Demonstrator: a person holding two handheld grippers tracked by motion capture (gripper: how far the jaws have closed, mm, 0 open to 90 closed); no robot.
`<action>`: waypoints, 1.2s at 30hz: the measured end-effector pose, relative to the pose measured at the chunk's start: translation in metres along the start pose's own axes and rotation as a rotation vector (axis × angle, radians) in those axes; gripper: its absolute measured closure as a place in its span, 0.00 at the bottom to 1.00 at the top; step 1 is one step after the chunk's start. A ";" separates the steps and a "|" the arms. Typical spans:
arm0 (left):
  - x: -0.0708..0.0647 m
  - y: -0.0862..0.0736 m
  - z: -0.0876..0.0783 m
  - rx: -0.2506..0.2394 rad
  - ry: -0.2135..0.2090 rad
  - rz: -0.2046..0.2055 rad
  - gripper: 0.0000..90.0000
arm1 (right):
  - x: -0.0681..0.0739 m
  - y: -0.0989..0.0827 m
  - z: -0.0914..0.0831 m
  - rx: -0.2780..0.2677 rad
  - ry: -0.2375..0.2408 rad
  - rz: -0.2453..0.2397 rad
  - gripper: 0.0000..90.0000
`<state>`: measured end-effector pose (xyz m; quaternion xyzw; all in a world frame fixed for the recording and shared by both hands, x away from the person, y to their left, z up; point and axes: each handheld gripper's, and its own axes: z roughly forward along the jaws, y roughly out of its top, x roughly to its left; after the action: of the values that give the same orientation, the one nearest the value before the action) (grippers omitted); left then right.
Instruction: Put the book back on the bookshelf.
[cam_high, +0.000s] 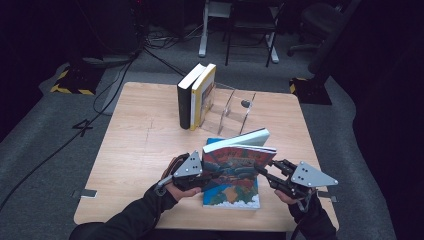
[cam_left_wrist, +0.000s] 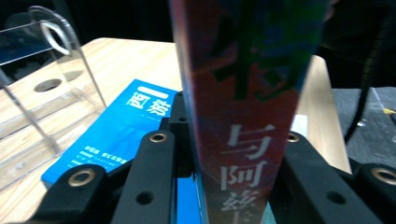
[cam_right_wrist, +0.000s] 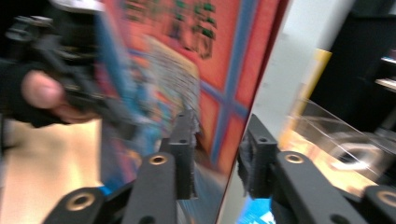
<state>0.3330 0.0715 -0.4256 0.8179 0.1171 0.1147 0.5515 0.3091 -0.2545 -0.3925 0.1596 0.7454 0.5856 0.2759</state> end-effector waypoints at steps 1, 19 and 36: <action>-0.001 0.000 0.000 0.004 -0.001 0.005 0.81 | -0.002 -0.002 0.000 0.010 -0.033 0.010 0.66; -0.001 0.000 -0.010 -0.010 -0.012 0.028 0.75 | -0.001 -0.028 0.039 0.142 0.051 0.083 0.52; 0.006 0.035 -0.017 -0.091 0.036 0.010 0.66 | -0.003 -0.029 0.037 0.132 0.055 0.099 0.58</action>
<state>0.3354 0.0750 -0.3865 0.7904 0.1175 0.1376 0.5853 0.3359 -0.2345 -0.4262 0.1981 0.7806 0.5524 0.2150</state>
